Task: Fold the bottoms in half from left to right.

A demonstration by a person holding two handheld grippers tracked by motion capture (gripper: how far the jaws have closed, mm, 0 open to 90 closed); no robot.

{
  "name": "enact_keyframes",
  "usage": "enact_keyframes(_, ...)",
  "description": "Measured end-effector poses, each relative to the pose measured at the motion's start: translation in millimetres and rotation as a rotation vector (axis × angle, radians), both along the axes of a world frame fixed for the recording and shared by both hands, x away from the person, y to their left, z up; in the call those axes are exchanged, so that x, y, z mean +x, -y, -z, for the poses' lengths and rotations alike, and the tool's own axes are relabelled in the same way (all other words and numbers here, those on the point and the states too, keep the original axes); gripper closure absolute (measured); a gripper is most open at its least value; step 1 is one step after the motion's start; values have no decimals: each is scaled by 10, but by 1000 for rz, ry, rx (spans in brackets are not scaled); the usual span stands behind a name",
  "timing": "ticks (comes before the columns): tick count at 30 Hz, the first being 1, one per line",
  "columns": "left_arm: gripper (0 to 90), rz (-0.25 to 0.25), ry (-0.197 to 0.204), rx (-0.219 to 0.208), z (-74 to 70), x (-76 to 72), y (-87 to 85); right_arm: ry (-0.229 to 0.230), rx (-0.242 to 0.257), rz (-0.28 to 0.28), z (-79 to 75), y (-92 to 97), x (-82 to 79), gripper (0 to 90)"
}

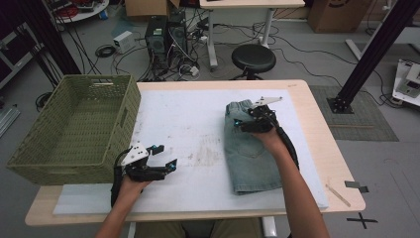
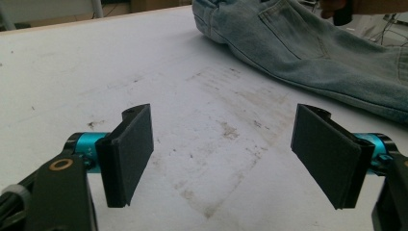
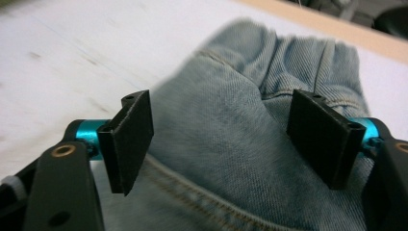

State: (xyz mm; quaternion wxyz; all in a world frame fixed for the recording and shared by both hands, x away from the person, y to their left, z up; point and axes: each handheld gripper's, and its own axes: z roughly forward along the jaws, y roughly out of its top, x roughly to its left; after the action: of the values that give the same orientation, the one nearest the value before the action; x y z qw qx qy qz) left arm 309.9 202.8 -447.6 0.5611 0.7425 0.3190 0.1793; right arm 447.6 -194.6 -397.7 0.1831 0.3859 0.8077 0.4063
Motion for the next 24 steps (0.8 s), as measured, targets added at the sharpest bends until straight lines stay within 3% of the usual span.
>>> enact_keyframes(6, 229, -1, 7, -1, -5, -9, -23, -79, -33, 52, 246, -75, 165, 271)
enact_keyframes(8, 229, 1, 4, -4, -5, -13, -26, -79, -69, 58, 292, -116, 179, 271)
enact_keyframes(10, 229, 1, 4, -1, -5, -17, -24, -75, -136, 65, 353, -176, 181, 270)
enact_keyframes(14, 229, 2, 5, -2, -13, -26, -22, -65, -169, 80, 412, -242, 181, 249)
enact_keyframes(18, 229, -3, 2, -6, -11, -17, -32, -78, -141, 80, 374, -215, 161, 249)
enact_keyframes(22, 229, -6, 0, -13, -14, -12, -37, -58, -6, 56, 208, -68, 72, 268)
enact_keyframes(24, 229, -8, 2, -16, -19, -11, -39, -28, 29, 57, 118, 41, 32, 295)
